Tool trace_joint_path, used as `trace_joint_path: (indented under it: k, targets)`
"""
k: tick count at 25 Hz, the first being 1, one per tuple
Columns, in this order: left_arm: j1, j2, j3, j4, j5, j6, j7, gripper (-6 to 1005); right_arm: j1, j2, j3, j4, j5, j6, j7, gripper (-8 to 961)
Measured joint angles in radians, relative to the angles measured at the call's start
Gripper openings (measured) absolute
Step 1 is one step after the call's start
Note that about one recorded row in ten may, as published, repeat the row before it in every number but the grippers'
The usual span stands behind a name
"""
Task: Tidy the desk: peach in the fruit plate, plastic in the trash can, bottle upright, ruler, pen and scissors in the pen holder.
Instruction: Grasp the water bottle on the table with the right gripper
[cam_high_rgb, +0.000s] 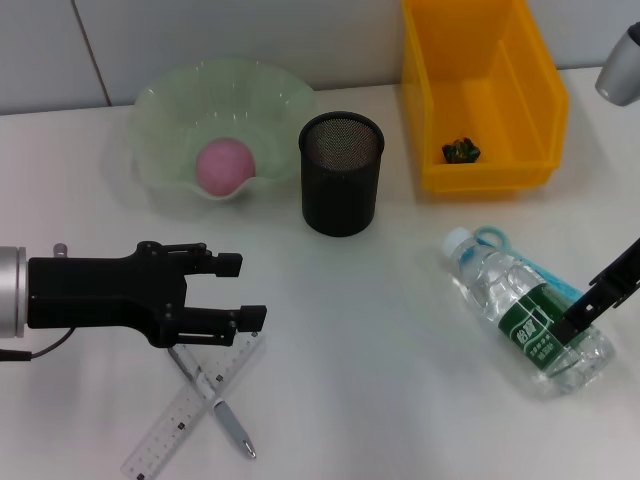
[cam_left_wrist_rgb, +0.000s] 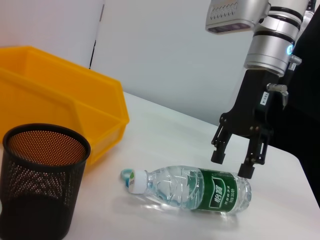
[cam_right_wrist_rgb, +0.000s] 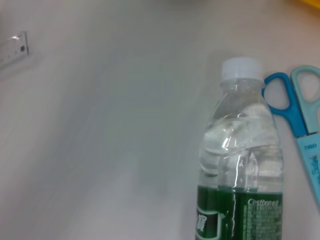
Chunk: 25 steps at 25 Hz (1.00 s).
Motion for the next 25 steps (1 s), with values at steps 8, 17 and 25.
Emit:
trace_joint_path:
  k: [8, 17, 25]
  targets:
    - [0.002, 0.000, 0.000, 0.000, 0.000, 0.002, 0.003, 802, 0.001, 0.006, -0.002, 0.062, -0.023, 0.062, 0.000, 831]
    - [0.003, 0.000, -0.002, 0.000, 0.000, 0.004, 0.010, 802, 0.005, 0.014, -0.015, 0.110, -0.025, 0.115, -0.004, 831]
    - [0.004, 0.002, -0.009, 0.000, 0.000, 0.022, 0.013, 802, 0.002, 0.025, -0.033, 0.135, -0.025, 0.147, -0.006, 831]
